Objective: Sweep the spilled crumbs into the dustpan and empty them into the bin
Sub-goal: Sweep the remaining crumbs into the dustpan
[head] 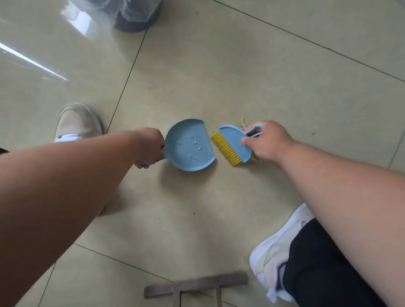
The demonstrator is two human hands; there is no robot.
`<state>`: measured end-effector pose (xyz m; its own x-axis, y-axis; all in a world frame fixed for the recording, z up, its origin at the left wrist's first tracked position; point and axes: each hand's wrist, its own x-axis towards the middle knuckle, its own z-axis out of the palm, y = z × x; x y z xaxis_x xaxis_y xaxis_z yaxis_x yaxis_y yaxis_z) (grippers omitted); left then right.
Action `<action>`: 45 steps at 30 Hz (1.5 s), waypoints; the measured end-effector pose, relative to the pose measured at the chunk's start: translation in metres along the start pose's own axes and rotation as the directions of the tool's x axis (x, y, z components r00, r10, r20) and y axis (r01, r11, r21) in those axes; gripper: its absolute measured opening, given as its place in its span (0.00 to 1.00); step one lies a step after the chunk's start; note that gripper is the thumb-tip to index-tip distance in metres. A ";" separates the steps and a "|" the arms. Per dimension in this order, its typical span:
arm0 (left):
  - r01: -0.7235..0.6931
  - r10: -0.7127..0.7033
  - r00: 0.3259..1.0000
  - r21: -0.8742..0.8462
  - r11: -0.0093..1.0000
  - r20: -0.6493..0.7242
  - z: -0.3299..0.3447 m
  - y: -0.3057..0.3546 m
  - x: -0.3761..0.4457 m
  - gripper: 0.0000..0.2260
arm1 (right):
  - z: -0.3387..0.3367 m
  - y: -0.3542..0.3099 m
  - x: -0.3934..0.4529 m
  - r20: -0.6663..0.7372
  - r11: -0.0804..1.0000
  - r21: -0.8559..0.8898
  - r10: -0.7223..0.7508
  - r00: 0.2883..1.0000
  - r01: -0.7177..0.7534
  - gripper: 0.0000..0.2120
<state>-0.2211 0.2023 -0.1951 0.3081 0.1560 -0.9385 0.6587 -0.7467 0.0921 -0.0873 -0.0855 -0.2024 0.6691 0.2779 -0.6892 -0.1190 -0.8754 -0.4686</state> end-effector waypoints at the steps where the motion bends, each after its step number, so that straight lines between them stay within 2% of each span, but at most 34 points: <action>1: -0.016 0.016 1.000 -0.017 1.000 -0.009 -0.001 0.003 0.001 0.13 | -0.005 0.002 0.002 -0.045 1.000 0.017 0.008 0.999 -0.008 0.05; 4: -0.028 0.027 0.998 -0.028 0.999 -0.053 -0.002 0.012 0.002 0.11 | -0.017 0.003 0.008 -0.121 0.995 0.086 0.067 0.990 -0.057 0.04; 5: -0.030 0.028 0.998 -0.031 0.999 -0.060 -0.002 0.014 0.003 0.11 | -0.020 0.003 0.011 -0.115 0.973 0.206 0.126 0.985 -0.101 0.03; 6: -0.026 0.024 0.998 -0.038 0.999 -0.057 -0.001 0.016 0.002 0.12 | -0.026 0.000 0.012 -0.073 0.909 0.383 0.205 0.976 -0.162 0.04; 8: -0.024 0.022 0.999 -0.062 0.998 -0.033 -0.001 0.015 0.002 0.12 | -0.040 -0.004 0.019 0.066 0.667 0.697 0.306 0.950 -0.263 0.05; 10: -0.033 0.032 0.999 -0.069 0.997 -0.018 -0.005 0.013 0.002 0.12 | -0.056 -0.005 0.027 0.061 0.523 0.820 0.326 0.943 -0.234 0.08; 11: -0.034 0.034 0.999 -0.074 0.997 -0.003 -0.008 0.012 0.001 0.12 | -0.064 -0.006 0.031 -0.011 0.537 0.824 0.334 0.943 -0.180 0.10; 12: -0.032 0.032 0.999 -0.069 0.997 0.007 -0.010 0.010 0.002 0.13 | -0.071 -0.007 0.033 -0.131 0.633 0.766 0.327 0.936 -0.114 0.10; 14: -0.036 0.036 0.999 -0.074 0.997 0.005 -0.011 0.010 0.002 0.14 | -0.082 -0.010 0.035 -0.340 0.884 0.468 0.182 0.923 -0.002 0.10; 15: -0.039 0.039 0.999 -0.078 0.996 -0.002 -0.010 0.010 0.003 0.14 | -0.083 -0.012 0.036 -0.371 0.956 0.286 0.052 0.927 0.061 0.11; 16: -0.040 0.039 0.999 -0.084 0.996 -0.008 -0.009 0.010 0.003 0.14 | -0.083 -0.014 0.037 -0.347 0.983 0.138 -0.066 0.936 0.120 0.13; 18: -0.030 0.030 1.000 -0.089 0.996 -0.005 -0.008 0.012 0.003 0.14 | -0.075 -0.015 0.037 -0.257 0.981 -0.021 -0.192 0.947 0.193 0.15; 23: 0.014 -0.012 0.995 -0.019 1.000 0.098 -0.008 0.019 -0.002 0.12 | -0.034 0.006 0.021 -0.095 0.922 -0.249 -0.328 0.940 0.297 0.14; 27: 0.002 -0.002 0.997 -0.002 1.000 0.072 -0.005 0.023 -0.008 0.11 | -0.019 0.029 -0.014 -0.023 0.858 -0.350 -0.408 0.912 0.375 0.20; 31: -0.023 0.024 0.999 -0.031 0.999 0.032 0.004 0.028 -0.012 0.12 | -0.014 0.049 -0.044 0.050 0.856 -0.379 -0.361 0.931 0.352 0.21; 33: -0.032 0.035 0.999 -0.065 0.997 0.034 0.011 0.032 -0.014 0.12 | -0.017 0.051 -0.049 0.031 0.867 -0.355 -0.362 0.932 0.349 0.21; 35: -0.037 0.042 0.998 -0.107 0.994 0.047 0.017 0.036 -0.017 0.11 | -0.024 0.048 -0.051 -0.101 0.915 -0.297 -0.316 0.943 0.275 0.20; 38: -0.066 0.073 0.995 -0.098 0.993 0.063 0.022 0.043 -0.022 0.10 | -0.042 0.047 -0.051 -0.378 0.987 -0.140 -0.124 0.917 0.076 0.17; 40: -0.082 0.087 0.994 -0.081 0.993 0.059 0.025 0.047 -0.023 0.08 | -0.055 0.058 -0.051 -0.451 0.992 -0.127 -0.036 0.892 -0.024 0.15; 43: -0.111 0.112 0.994 -0.043 0.993 0.018 0.030 0.053 -0.021 0.02 | -0.068 0.084 -0.052 -0.403 0.969 -0.187 0.077 0.912 -0.164 0.15; 45: -0.135 0.135 0.991 -0.010 0.991 -0.006 0.032 0.055 -0.018 0.05 | -0.067 0.094 -0.055 -0.358 0.955 -0.203 0.131 0.924 -0.214 0.16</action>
<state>-0.2123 0.1380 -0.1842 0.3986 0.0581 -0.9153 0.6180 -0.7544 0.2212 -0.0862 -0.2096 -0.1720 0.8656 0.0003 -0.5007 -0.1081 -0.9763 -0.1877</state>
